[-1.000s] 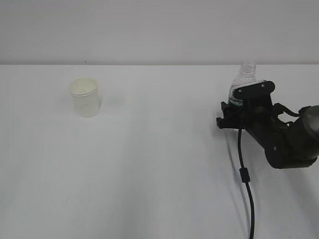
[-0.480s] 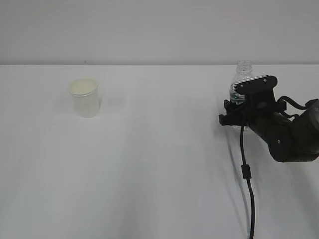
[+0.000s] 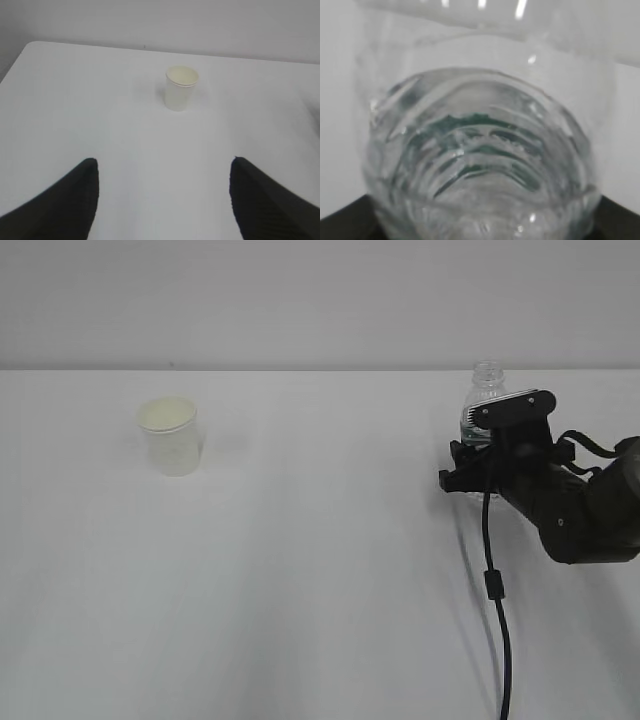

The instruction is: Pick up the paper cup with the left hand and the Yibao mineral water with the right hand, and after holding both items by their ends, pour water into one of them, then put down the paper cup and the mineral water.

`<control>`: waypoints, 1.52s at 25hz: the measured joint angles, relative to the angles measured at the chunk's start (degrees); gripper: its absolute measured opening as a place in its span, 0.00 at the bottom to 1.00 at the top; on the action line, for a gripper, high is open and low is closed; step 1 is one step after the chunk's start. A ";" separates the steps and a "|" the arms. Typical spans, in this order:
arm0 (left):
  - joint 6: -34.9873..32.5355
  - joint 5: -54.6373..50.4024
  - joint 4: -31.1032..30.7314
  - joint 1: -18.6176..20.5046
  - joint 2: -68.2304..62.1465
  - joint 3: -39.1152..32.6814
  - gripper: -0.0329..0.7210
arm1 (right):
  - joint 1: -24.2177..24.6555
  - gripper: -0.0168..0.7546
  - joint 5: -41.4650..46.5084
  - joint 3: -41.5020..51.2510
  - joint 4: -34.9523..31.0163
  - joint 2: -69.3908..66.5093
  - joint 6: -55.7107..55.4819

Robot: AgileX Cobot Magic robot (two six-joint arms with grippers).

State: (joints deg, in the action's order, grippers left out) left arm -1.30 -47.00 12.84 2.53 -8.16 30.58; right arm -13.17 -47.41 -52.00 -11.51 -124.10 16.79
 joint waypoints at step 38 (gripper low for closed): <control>-2.31 0.37 0.21 0.00 0.00 0.00 0.82 | 0.00 0.66 20.25 0.12 -0.09 22.71 5.28</control>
State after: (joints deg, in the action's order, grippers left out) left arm -3.62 -46.63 13.05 2.53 -8.16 30.58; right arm -13.17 -27.16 -51.88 -11.60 -101.40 22.07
